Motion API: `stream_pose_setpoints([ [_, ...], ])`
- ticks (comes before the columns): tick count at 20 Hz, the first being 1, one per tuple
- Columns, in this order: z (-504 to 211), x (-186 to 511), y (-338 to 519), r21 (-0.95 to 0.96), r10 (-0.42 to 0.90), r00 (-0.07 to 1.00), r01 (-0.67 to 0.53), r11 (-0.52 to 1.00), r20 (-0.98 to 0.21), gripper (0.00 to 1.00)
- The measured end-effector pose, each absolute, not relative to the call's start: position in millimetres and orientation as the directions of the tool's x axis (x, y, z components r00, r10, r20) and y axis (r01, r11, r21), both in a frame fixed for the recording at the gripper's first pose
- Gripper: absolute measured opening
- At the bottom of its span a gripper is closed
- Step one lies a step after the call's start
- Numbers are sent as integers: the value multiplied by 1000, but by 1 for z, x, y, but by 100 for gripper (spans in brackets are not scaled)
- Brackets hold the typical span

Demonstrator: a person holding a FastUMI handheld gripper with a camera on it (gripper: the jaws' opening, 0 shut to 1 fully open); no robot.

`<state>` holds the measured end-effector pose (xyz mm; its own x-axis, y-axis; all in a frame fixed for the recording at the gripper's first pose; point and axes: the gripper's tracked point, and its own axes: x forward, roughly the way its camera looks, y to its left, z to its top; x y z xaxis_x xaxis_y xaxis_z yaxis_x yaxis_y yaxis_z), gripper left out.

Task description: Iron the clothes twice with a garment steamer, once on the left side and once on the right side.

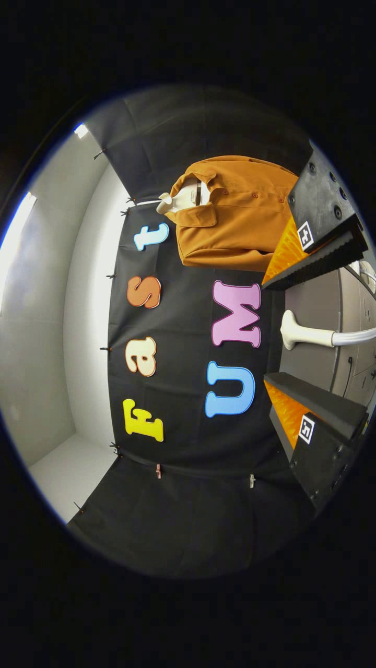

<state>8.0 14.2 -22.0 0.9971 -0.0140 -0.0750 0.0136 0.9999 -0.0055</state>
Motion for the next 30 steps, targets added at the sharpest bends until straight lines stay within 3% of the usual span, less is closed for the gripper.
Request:
stream_pose_setpoints([
  [14, -63, 23, 46, -14, -101, 982, 100, 995, -160, 98],
  [30, -184, 132, 18, 0, -55, 897, 61, 998, -439, 98],
])
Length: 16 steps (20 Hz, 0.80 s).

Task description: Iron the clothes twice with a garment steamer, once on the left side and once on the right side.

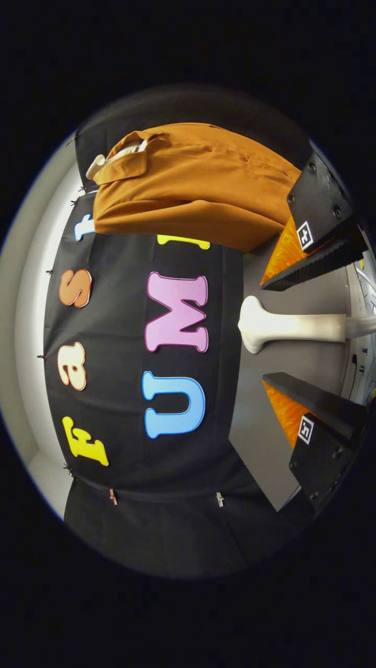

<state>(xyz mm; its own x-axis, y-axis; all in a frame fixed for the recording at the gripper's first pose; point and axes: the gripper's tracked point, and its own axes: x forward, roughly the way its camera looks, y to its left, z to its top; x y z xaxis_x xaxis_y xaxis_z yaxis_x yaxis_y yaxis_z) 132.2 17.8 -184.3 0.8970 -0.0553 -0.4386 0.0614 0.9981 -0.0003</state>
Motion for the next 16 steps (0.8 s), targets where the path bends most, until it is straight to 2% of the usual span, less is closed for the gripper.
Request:
stream_pose_setpoints([
  [6, -233, 150, 15, 1, -54, 823, 66, 998, -565, 99],
  [16, -277, 148, 10, -40, -93, 699, 91, 995, -709, 97],
])
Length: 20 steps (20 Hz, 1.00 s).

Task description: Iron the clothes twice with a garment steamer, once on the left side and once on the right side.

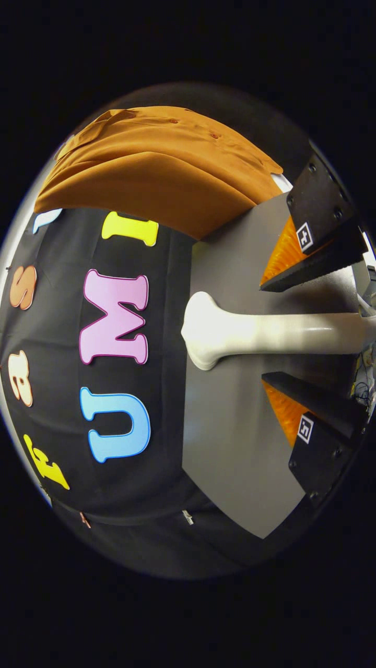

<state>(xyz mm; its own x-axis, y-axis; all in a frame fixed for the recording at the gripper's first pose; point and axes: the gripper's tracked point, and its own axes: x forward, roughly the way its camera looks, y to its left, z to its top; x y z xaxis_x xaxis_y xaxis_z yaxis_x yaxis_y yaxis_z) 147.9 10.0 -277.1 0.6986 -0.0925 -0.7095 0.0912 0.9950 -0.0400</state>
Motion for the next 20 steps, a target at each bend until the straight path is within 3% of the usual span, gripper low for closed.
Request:
stream_pose_setpoints([
  [3, -289, 147, 9, -43, -100, 669, 101, 994, -736, 81],
  [6, -290, 146, 10, -38, -94, 658, 99, 994, -747, 52],
  [7, -295, 143, 14, -28, -86, 657, 97, 995, -749, 52],
  [8, -285, 144, 13, -25, -80, 662, 93, 995, -745, 41],
  [14, -284, 146, 15, 27, -43, 678, 93, 995, -734, 41],
  [20, -235, 134, 17, 13, -66, 760, 97, 995, -647, 40],
])
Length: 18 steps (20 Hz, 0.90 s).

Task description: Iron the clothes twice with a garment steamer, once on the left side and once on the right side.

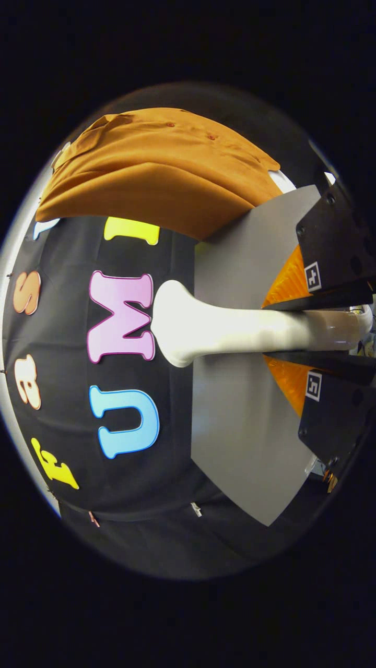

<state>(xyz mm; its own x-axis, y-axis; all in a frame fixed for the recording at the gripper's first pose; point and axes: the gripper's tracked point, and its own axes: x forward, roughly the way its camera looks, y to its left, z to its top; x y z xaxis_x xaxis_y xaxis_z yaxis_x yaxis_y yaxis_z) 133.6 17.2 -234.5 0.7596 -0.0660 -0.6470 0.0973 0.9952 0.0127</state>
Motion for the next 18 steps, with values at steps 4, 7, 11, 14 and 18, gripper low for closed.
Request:
stream_pose_setpoints([
  [4, -198, 106, 13, -13, -111, 814, 126, 992, -569, 40],
  [7, -185, 77, 14, 15, -115, 821, 148, 989, -559, 40],
  [11, -172, 44, 6, 34, -145, 827, 194, 980, -544, 40],
  [14, -157, 24, -11, 16, -182, 837, 221, 975, -516, 40],
  [18, -141, 8, -49, 6, -237, 841, 274, 962, -486, 40],
])
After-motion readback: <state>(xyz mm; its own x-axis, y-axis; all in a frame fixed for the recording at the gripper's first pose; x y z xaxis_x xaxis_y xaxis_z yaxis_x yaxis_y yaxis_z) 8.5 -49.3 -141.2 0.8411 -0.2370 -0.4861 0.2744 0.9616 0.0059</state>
